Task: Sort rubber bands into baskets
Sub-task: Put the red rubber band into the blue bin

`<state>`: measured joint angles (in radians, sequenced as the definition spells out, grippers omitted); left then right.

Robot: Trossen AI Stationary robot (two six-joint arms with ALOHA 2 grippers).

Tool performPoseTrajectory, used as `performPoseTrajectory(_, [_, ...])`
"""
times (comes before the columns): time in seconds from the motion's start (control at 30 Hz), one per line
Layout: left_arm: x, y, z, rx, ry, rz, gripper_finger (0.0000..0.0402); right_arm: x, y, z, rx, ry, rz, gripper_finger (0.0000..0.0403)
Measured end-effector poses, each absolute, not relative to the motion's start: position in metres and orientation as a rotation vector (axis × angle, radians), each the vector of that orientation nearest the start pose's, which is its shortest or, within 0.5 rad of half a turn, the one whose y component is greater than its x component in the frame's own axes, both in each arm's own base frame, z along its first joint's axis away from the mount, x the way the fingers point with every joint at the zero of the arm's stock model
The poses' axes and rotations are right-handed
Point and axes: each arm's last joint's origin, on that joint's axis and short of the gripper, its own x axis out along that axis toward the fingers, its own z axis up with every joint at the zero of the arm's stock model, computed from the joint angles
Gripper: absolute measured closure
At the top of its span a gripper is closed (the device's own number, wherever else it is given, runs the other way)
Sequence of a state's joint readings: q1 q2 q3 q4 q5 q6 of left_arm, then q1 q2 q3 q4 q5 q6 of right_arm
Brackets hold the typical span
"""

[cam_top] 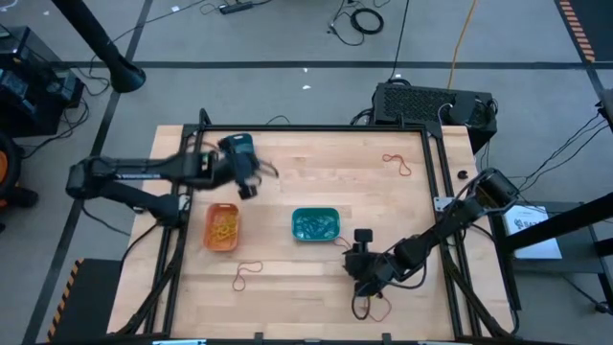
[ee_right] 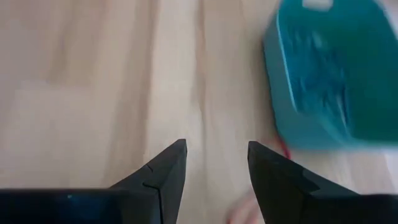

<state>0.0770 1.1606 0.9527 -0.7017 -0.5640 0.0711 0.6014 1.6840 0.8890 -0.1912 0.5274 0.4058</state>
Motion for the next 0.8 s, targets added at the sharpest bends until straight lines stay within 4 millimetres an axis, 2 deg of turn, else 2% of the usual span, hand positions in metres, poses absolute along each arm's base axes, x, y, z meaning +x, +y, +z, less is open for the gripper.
performPoseTrajectory(0.2, [0.206, 0.083, 0.27, 0.096, 0.999, 0.758, 0.0401, 0.247, 0.164, 0.148, -0.268, 0.988, -0.118, 0.0239])
performPoseTrajectory(0.4, [0.192, 0.114, 0.265, -0.051, 1.019, 0.867, 0.0401, 0.225, 0.164, 0.163, -0.298, 1.066, -0.087, 0.0239])
performPoseTrajectory(0.53, [0.187, 0.127, 0.262, -0.116, 1.028, 0.88, 0.0401, 0.213, 0.168, 0.183, -0.171, 1.027, -0.055, 0.0239])
performPoseTrajectory(0.63, [0.187, 0.132, 0.258, -0.151, 1.041, 0.845, 0.0401, 0.203, 0.175, 0.196, -0.014, 0.979, -0.062, 0.0239])
performPoseTrajectory(0.8, [0.19, 0.142, 0.247, -0.171, 1.101, 0.801, 0.0401, 0.188, 0.195, 0.199, 0.196, 0.945, -0.082, 0.0239])
